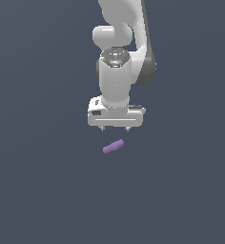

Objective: Pick up the object and move it to a goal position.

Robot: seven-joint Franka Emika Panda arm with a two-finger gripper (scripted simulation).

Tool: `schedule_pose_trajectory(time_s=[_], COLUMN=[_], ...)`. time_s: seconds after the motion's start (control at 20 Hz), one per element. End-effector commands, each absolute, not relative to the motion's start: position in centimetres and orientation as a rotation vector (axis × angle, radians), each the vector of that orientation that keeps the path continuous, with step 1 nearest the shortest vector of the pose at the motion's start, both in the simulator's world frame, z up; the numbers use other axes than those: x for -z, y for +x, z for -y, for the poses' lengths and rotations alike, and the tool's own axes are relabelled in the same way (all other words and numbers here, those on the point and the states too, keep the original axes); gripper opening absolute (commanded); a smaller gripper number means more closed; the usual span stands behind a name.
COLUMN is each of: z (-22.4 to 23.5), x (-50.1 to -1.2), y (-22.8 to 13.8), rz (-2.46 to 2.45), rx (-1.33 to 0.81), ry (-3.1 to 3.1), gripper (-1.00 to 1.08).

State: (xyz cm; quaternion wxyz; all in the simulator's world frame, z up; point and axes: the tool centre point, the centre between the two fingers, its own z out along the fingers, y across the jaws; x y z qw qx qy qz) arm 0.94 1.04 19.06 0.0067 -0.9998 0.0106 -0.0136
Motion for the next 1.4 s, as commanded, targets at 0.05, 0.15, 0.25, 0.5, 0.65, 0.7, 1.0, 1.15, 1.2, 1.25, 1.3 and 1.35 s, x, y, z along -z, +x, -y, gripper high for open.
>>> schedule_pose_trajectory(time_s=[0.05,0.15,0.25,0.5,0.65,0.7,1.0,1.15,1.2,1.25,1.3,1.35], z=[-1.0,-0.7,-0.1,1.0,0.9,0.9,0.8,0.7,0.7,0.6,0.6,0.5], x=[-19.1,-19.2,-19.5,-20.2,-20.2,-20.1,-19.5,-19.0,-18.8,-18.6,-18.3,-18.1], y=[1.0,1.1,1.3,1.7,1.7,1.7,1.7,1.6,1.6,1.6,1.6,1.6], rz=[-0.033,-0.031,-0.025,-0.002,-0.002,-0.006,-0.081,-0.147,-0.173,-0.201,-0.232,-0.265], rx=[0.043,0.048,0.058,0.076,0.076,0.075,0.071,0.068,0.066,0.065,0.063,0.062], ry=[-3.128,-3.133,-3.142,-3.158,-3.157,-3.156,-3.152,-3.146,-3.143,-3.14,-3.137,-3.133], gripper=[1.0,1.0,1.0,1.0,1.0,1.0,1.0,1.0,1.0,1.0,1.0,1.0])
